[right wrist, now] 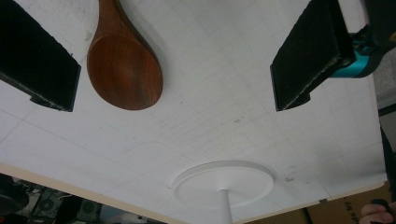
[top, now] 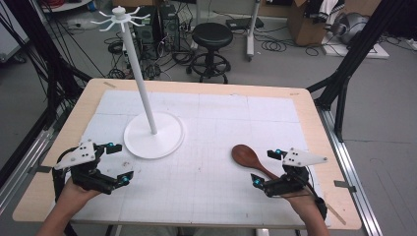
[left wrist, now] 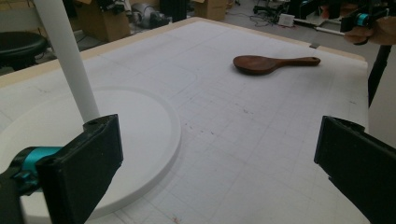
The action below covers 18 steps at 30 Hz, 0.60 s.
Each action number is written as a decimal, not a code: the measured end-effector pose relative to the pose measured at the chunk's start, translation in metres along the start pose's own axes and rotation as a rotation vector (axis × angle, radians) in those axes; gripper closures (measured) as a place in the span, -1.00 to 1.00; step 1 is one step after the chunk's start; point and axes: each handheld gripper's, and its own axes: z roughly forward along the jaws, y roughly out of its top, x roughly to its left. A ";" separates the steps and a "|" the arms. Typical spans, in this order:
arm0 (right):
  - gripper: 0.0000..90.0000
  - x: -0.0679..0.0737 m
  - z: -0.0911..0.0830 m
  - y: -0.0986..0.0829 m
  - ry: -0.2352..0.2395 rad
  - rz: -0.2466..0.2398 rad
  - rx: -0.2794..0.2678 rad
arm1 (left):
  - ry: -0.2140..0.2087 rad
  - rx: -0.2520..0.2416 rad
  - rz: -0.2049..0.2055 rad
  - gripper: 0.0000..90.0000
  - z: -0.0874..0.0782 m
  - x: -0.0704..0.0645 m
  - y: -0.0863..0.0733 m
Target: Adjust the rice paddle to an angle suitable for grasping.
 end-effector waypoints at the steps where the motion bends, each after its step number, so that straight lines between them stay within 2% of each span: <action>1: -0.98 -0.001 -0.001 0.001 -0.004 -0.001 -0.002 | 0.003 0.002 0.001 -0.96 0.000 0.000 0.000; 8: -0.98 -0.005 -0.009 0.000 -0.017 -0.002 0.015 | 0.007 -0.010 -0.008 -0.96 -0.001 0.001 0.000; 12: -0.99 -0.008 -0.024 -0.002 -0.037 0.002 0.018 | 0.000 -0.010 -0.006 -0.96 -0.001 0.000 0.000; 18: -0.98 -0.012 -0.041 0.000 -0.065 -0.009 0.054 | -0.001 -0.003 -0.005 -0.96 -0.002 -0.001 0.000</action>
